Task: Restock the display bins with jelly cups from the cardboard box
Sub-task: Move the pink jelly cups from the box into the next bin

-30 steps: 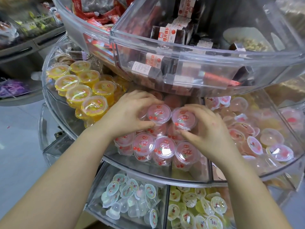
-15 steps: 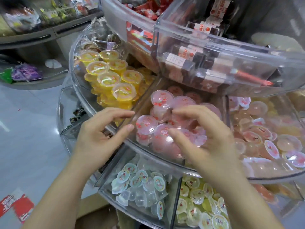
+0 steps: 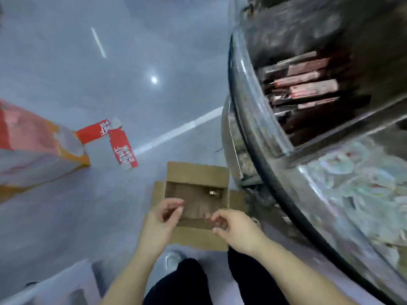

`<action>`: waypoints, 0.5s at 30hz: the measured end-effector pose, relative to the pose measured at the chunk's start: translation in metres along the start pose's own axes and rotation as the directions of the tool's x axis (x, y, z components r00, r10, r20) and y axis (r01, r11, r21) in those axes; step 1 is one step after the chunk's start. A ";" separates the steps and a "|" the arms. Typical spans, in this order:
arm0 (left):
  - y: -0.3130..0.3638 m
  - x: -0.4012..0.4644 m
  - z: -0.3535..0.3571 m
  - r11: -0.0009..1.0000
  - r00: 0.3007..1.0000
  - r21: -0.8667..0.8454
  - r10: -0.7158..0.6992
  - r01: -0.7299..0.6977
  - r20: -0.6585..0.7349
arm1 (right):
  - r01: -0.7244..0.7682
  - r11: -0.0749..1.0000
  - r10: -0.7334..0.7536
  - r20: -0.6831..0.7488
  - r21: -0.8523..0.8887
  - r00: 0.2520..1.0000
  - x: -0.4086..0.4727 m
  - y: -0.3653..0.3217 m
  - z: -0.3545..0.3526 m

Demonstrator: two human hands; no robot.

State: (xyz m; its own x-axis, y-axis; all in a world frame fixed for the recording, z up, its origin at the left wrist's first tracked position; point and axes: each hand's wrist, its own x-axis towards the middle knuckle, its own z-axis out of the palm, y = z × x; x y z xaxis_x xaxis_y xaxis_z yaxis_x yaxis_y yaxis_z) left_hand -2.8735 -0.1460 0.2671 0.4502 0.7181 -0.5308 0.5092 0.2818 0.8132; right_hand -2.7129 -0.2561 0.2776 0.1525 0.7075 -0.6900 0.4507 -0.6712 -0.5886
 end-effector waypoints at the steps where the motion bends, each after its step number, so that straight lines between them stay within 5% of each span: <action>1: -0.033 0.016 0.001 0.999 0.999 0.038 -0.038 0.037 0.007 | -0.036 0.998 0.039 0.046 -0.045 0.998 0.030 0.020 0.022; 10: -0.276 0.189 0.056 0.832 0.896 0.503 -0.385 0.234 0.220 | -0.225 0.905 0.248 0.020 -0.361 0.968 0.272 0.164 0.125; 15: -0.337 0.255 0.103 0.768 0.786 0.622 -0.477 0.154 0.394 | -0.363 0.793 0.405 -0.022 -0.490 0.914 0.346 0.219 0.176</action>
State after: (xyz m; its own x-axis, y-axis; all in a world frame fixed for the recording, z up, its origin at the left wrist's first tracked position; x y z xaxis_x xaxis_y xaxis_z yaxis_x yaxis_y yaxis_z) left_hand -2.8547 -0.1229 -0.1666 0.4002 0.1788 -0.8988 0.9164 -0.0690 0.3943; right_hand -2.7162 -0.1970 -0.1641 0.3411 0.3802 -0.8597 0.7327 -0.6804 -0.0102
